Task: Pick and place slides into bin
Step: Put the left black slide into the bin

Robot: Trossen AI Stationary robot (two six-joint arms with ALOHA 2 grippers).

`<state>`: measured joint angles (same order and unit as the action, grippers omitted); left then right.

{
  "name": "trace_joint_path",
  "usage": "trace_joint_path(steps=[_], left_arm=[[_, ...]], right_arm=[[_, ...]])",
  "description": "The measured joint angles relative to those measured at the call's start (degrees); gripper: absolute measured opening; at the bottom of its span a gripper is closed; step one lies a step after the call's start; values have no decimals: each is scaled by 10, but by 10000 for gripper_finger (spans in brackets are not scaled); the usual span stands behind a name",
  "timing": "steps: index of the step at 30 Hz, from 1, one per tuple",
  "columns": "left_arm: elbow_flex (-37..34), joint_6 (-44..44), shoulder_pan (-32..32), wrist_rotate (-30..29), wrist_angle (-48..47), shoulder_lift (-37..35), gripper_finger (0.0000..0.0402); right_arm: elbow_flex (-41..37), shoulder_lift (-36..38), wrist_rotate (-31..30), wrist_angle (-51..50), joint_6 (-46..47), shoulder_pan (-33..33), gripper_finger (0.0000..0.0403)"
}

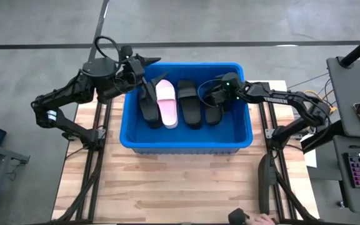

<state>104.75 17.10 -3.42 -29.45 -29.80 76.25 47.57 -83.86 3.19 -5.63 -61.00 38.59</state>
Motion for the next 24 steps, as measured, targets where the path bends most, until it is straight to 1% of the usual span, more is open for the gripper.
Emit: trace_joint_path(steps=[3, 7, 10, 13, 24], left_arm=[[0, -1, 0, 0, 0, 1, 223], [0, -1, 0, 0, 4, 3, 223], [0, -1, 0, 0, 8, 4, 223], [0, -2, 0, 0, 8, 5, 223], [0, -2, 0, 0, 7, 5, 223]], right_arm=[[1, -6, -2, -12, 37, 4, 13], [1, -8, 2, -17, 41, 5, 14], [1, -8, 4, -20, 49, 5, 24], [1, -8, 4, -28, 79, 5, 49], [0, 1, -8, -59, 167, 7, 169]])
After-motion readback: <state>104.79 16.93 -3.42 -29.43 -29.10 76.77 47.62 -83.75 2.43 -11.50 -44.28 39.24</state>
